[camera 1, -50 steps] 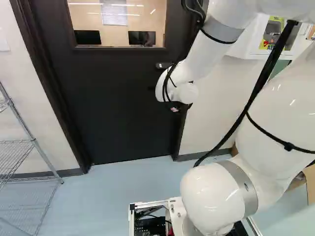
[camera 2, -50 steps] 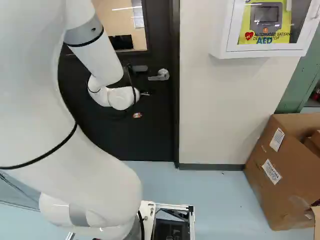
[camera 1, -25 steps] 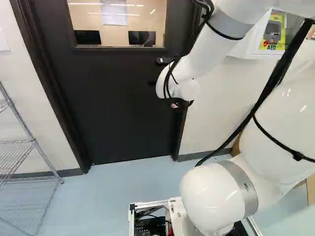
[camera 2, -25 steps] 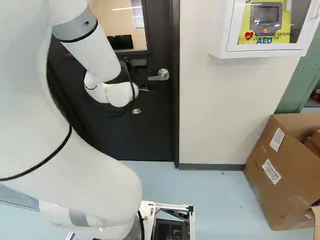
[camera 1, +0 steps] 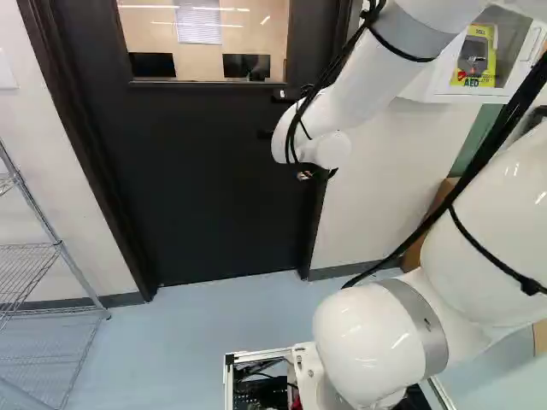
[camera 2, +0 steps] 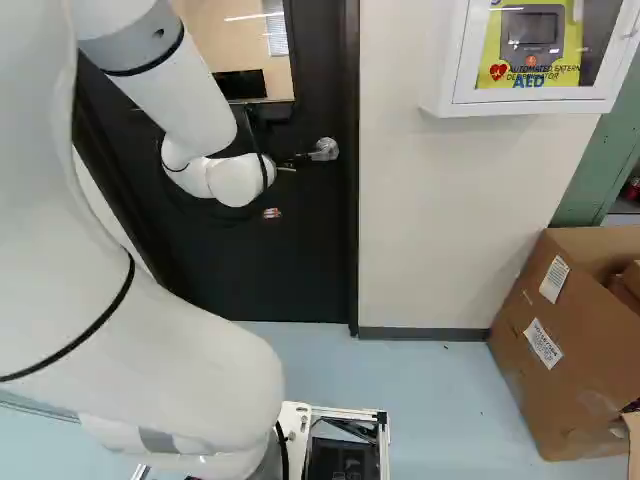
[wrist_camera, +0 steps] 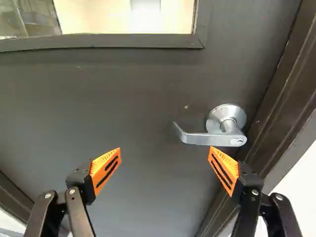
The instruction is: Open the door and move inside
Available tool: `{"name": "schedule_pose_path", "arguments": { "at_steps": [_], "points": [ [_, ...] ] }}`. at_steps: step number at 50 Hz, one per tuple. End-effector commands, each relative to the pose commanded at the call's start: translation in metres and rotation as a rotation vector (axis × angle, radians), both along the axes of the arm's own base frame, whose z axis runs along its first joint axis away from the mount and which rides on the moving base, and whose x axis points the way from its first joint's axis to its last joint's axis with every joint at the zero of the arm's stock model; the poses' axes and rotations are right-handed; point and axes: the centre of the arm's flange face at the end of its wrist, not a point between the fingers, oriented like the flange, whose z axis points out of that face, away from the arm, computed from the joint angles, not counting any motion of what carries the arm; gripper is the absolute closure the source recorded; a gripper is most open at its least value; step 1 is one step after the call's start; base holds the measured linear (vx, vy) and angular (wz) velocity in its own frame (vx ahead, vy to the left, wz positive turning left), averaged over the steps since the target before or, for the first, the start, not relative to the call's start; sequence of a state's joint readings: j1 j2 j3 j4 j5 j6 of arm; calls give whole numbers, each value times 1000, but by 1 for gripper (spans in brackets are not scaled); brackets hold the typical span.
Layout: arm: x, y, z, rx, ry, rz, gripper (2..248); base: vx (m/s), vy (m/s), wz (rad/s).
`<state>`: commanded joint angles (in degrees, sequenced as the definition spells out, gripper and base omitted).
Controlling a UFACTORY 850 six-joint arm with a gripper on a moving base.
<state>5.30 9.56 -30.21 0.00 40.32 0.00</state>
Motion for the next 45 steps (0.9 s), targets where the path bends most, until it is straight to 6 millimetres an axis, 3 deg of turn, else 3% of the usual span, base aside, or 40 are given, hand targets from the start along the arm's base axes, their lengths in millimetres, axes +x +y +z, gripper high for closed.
{"name": "schedule_pose_path", "arguments": {
  "at_steps": [30, 45],
  "points": [
    [39, -8, 32, 5, -60, -25, 3, 0, 0, 0],
    [50, -10, 26, 3, -44, -31, 3, 0, 0, 0]
  ]
}}
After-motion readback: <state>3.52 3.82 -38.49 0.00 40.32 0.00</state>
